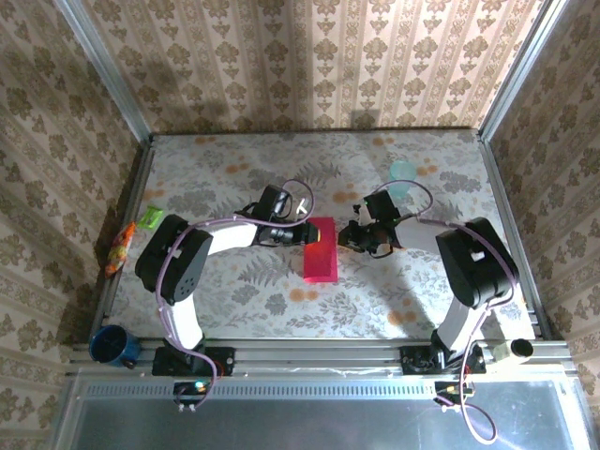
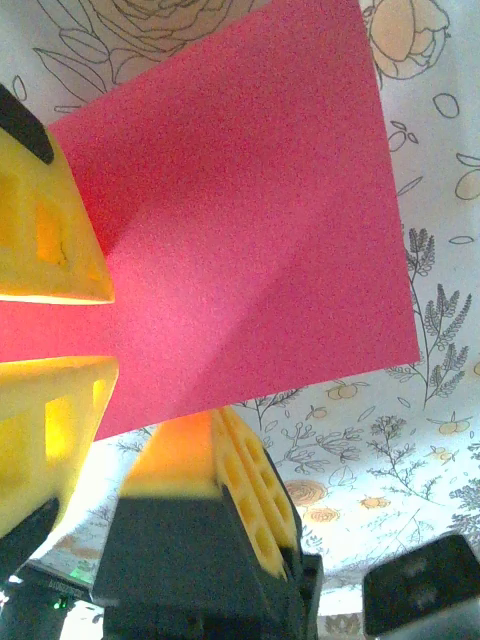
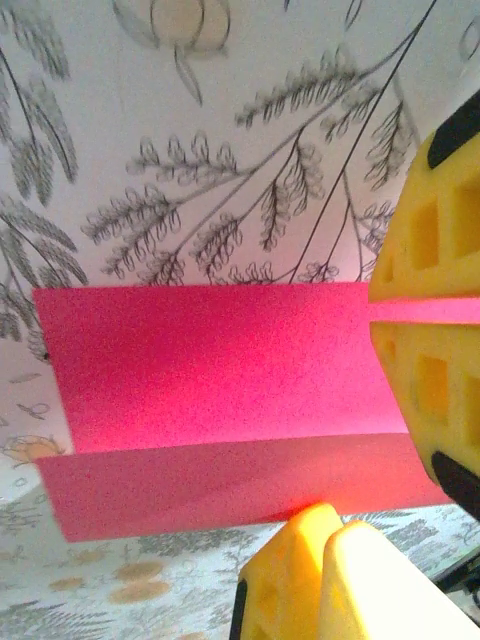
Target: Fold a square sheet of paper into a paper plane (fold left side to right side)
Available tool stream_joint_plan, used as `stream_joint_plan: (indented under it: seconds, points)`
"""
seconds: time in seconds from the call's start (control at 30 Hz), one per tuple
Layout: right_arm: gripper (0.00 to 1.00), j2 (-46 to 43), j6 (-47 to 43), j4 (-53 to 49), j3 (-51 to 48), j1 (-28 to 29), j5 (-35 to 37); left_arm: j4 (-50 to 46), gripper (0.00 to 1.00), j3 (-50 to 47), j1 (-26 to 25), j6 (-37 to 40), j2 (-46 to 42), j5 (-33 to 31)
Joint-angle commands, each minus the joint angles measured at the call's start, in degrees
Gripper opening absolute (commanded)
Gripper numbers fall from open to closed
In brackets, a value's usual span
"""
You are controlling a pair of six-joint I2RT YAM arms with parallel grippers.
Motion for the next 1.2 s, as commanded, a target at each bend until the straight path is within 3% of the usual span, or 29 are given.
stream_joint_plan:
  seconds: [0.0, 0.2, 0.3, 0.6, 0.7, 0.9, 1.17]
  points:
    - [0.22, -3.72, -1.07, -1.62, -2.08, -1.52, -1.39, 0.44, 0.21, -0.92, 0.64, -0.51, -0.77, -0.25]
    - [0.4, -4.18, 3.87, 8.86, -4.17, -1.99, -10.01, 0.23, 0.21, -1.27, 0.81, -0.25, -1.17, -0.31]
    - [0.43, -1.73, 7.25, 14.1, -4.19, -1.25, -12.24, 0.13, 0.21, -1.42, 0.98, -0.07, -1.43, -0.6]
    - [0.44, 4.01, 8.4, 14.61, -1.27, 1.83, -11.64, 0.14, 0.22, -1.29, 0.99, -0.08, -1.52, -0.33]
    - [0.39, 4.69, 8.78, 15.4, -1.12, 2.3, -11.88, 0.09, 0.22, -1.21, 0.99, -0.09, -1.42, -0.07]
    - [0.1, 5.04, 8.56, 13.36, -0.81, 2.58, -10.18, 0.07, 0.25, -1.6, 0.91, 0.49, -3.24, -1.84]
    - [0.07, 5.3, 5.44, 5.93, 1.11, 2.67, -5.02, -4.64, 0.51, -3.14, 1.6, 4.02, -9.27, -7.64]
